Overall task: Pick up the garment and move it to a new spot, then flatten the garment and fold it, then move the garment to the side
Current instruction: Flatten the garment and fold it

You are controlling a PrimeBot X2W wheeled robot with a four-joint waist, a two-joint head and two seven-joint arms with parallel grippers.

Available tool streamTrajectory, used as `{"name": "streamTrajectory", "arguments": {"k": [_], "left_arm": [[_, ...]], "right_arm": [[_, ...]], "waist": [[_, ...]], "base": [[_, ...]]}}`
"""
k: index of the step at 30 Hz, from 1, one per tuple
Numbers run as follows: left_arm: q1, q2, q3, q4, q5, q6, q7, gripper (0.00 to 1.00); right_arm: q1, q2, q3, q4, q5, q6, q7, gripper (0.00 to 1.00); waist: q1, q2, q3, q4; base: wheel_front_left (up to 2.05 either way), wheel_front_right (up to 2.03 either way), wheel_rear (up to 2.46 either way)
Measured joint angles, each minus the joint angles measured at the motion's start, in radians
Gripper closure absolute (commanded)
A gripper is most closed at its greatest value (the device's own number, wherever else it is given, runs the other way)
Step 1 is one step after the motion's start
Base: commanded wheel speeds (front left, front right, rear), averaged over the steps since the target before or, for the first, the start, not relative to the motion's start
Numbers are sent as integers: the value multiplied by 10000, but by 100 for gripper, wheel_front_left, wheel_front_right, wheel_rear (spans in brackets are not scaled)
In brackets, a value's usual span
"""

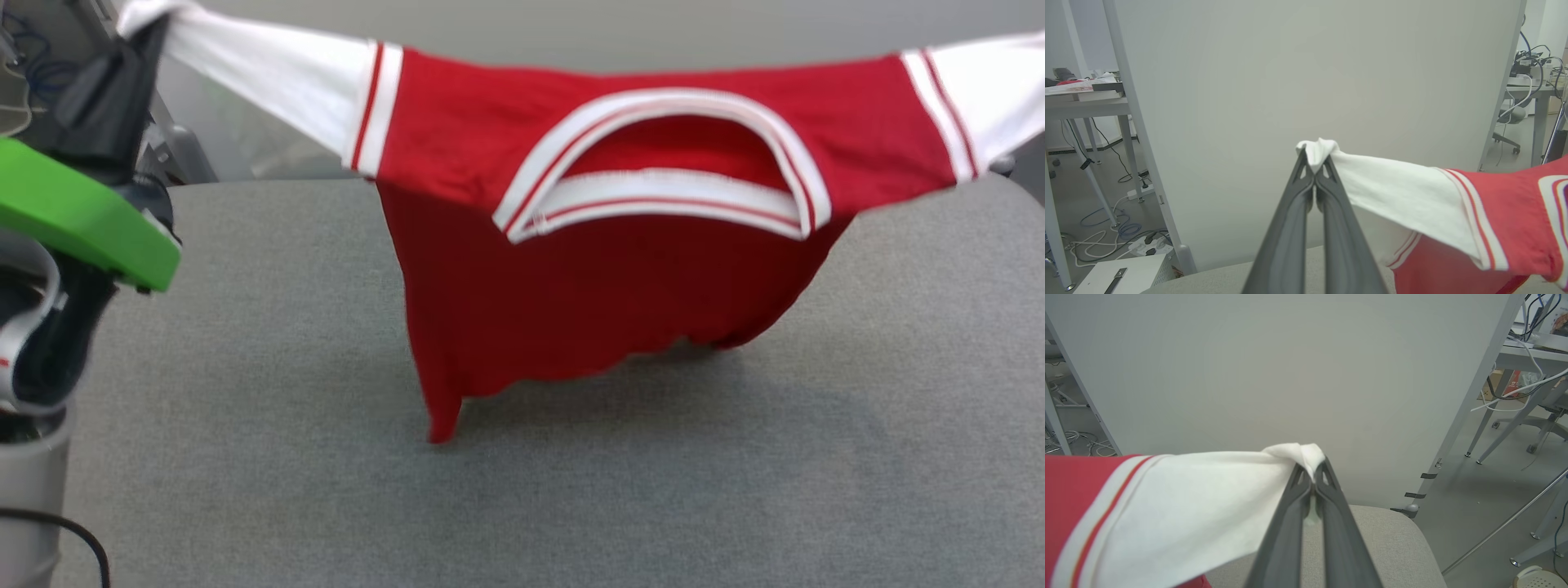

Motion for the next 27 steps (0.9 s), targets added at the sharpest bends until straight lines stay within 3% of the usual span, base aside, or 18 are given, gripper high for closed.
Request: {"name": "streamTrajectory", "arguments": {"k": [16, 27], "left_arm": [[-4650, 767, 65, 2537, 111, -995, -583, 100], [-8625, 1193, -596, 5214, 905, -1354, -2044, 100]], "right_arm": [[-4920, 224, 637, 1762, -836, 2, -1137, 100], [-8633, 1141, 920, 4263, -2057, 2, -3066, 100]], "waist": [[0, 0, 2456, -42], [2, 0, 4775, -115]], "base": [[0, 0, 0], [0, 0, 0]]}}
